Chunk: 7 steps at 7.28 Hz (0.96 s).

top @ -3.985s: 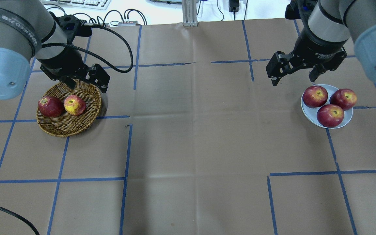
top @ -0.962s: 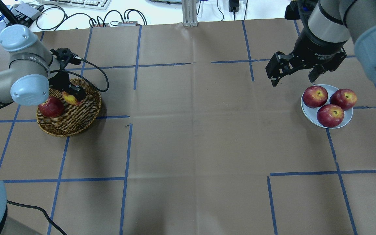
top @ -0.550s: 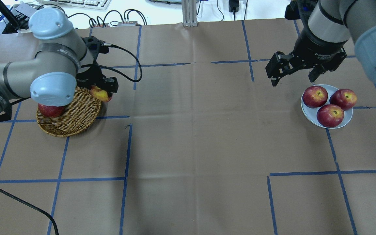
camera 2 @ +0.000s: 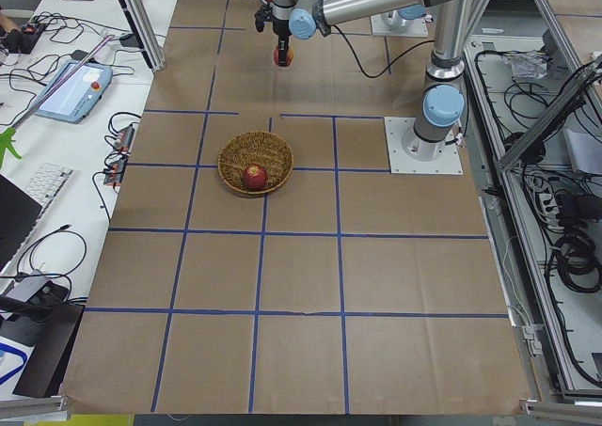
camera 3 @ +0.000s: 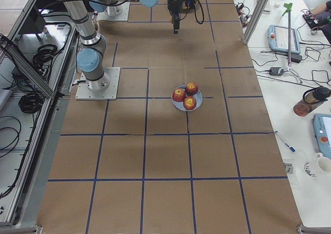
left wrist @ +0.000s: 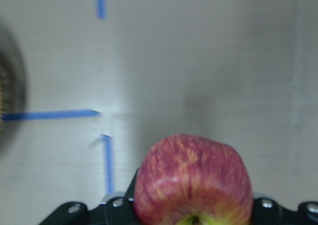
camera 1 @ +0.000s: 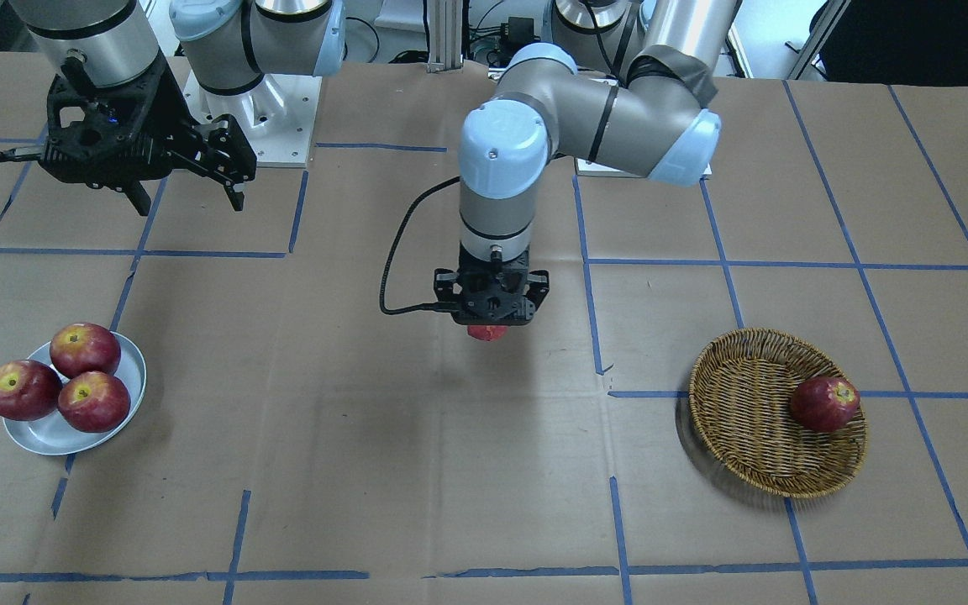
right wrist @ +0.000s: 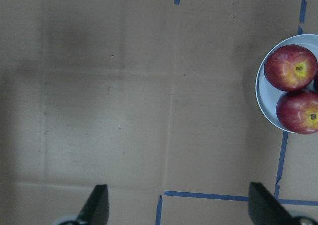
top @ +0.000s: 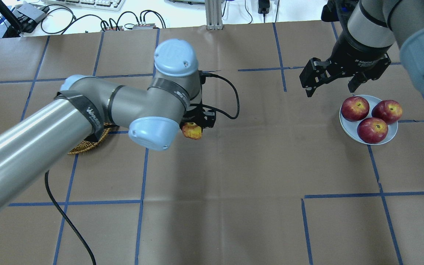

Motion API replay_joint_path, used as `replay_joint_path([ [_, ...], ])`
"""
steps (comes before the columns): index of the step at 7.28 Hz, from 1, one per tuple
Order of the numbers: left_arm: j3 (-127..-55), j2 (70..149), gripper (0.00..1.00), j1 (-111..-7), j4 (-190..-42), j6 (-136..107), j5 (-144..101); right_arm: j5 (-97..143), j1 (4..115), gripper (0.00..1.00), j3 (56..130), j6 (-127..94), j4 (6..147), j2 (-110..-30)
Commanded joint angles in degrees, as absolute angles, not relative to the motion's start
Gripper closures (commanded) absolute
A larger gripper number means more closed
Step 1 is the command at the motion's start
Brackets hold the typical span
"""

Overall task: Transfer apple from basket to plate
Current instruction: 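Lift the apple with the left gripper and carry it toward the table center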

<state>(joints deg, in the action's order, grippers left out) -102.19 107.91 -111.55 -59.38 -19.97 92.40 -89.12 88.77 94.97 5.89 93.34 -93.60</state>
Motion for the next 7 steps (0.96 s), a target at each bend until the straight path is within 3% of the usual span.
replay_joint_path([
  [1,-100.7,114.4,0.54,-115.7,-54.5,-25.3,92.4,-89.1,88.8,0.0,95.0,5.9,93.3,-93.6],
  [7,-93.1,122.9,0.47,-115.8,-52.2,-23.1,94.3,-89.1,88.8,0.0,95.0,5.9,93.3,-93.6],
])
